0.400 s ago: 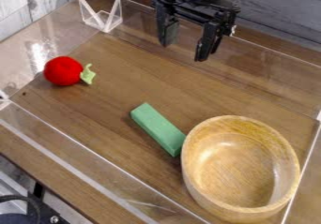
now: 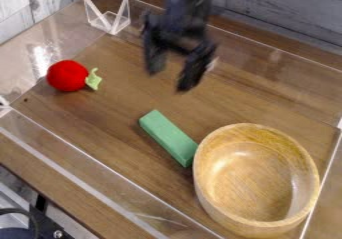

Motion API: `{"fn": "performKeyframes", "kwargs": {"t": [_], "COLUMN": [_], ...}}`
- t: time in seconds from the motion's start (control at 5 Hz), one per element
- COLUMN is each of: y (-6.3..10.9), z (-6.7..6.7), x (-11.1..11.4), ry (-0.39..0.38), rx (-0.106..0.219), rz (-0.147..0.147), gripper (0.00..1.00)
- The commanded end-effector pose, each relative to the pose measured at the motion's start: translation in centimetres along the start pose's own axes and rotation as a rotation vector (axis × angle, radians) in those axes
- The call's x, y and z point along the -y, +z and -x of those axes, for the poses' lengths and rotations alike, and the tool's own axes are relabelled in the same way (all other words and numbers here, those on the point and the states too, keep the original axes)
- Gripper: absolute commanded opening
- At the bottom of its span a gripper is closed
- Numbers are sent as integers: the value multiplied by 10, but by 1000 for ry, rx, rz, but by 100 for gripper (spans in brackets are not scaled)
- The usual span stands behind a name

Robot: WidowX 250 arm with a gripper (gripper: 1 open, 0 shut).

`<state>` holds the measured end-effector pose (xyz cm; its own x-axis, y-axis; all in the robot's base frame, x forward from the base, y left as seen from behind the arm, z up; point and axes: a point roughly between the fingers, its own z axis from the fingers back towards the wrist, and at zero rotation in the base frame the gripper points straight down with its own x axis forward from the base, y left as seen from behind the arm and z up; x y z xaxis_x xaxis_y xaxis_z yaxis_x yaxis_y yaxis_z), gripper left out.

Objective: Move the red object to the right side of the table

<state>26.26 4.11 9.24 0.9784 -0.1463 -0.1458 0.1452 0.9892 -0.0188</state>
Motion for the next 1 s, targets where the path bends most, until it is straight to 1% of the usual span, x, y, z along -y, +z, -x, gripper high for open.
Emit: {"fn": "performKeyframes", "kwargs": {"t": [0.0,0.2,0.4,0.6,0.8], "y": [8,12,16,22,22], "z": [20,50,70,75,68], "x": [-32,-65,-97,-117,-125], "ry": [-121,-100,-74,-42,-38], "rx": [79,105,136,168,197], "rz": [-51,-77,-104,-82,-50], "gripper": [100,100,100,100,100]}}
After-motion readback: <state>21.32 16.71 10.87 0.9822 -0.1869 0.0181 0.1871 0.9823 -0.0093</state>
